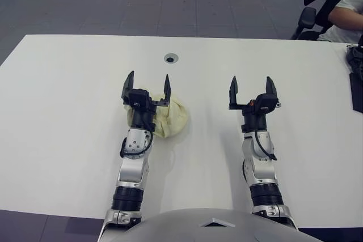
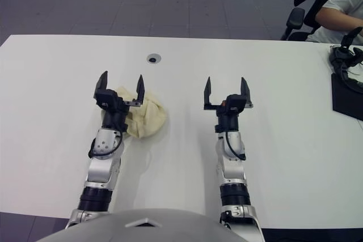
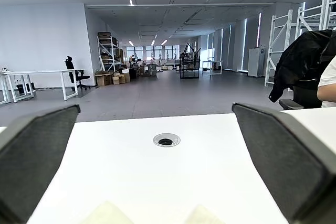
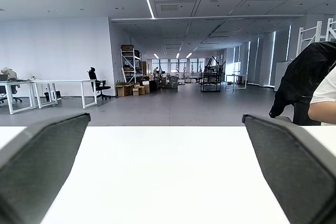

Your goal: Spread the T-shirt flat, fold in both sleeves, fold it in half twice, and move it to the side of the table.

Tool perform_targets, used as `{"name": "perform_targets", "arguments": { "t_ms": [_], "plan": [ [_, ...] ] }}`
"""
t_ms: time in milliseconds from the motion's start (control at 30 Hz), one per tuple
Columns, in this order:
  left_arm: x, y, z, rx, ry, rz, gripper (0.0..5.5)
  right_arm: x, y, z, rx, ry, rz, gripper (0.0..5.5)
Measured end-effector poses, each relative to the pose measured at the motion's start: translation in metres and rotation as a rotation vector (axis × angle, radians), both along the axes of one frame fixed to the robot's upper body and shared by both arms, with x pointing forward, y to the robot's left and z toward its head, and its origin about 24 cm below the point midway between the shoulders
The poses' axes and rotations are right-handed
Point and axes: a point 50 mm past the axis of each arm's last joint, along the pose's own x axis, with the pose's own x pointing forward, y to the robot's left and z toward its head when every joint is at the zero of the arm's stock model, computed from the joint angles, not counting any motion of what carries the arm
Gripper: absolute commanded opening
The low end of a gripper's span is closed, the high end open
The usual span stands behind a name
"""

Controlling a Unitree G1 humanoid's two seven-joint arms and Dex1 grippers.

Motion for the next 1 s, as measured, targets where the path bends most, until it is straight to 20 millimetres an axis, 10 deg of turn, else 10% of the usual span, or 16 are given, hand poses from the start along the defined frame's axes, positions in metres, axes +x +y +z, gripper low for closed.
{"name": "perform_targets", "arguments": {
  "t_ms": [1000],
  "plan": [
    [-0.001,-0.002,0.001,0.009,-0.017,0.0,5.39,-0.001,0.011,0.001,0.006,-0.015,0.087,5.4]
  ]
}}
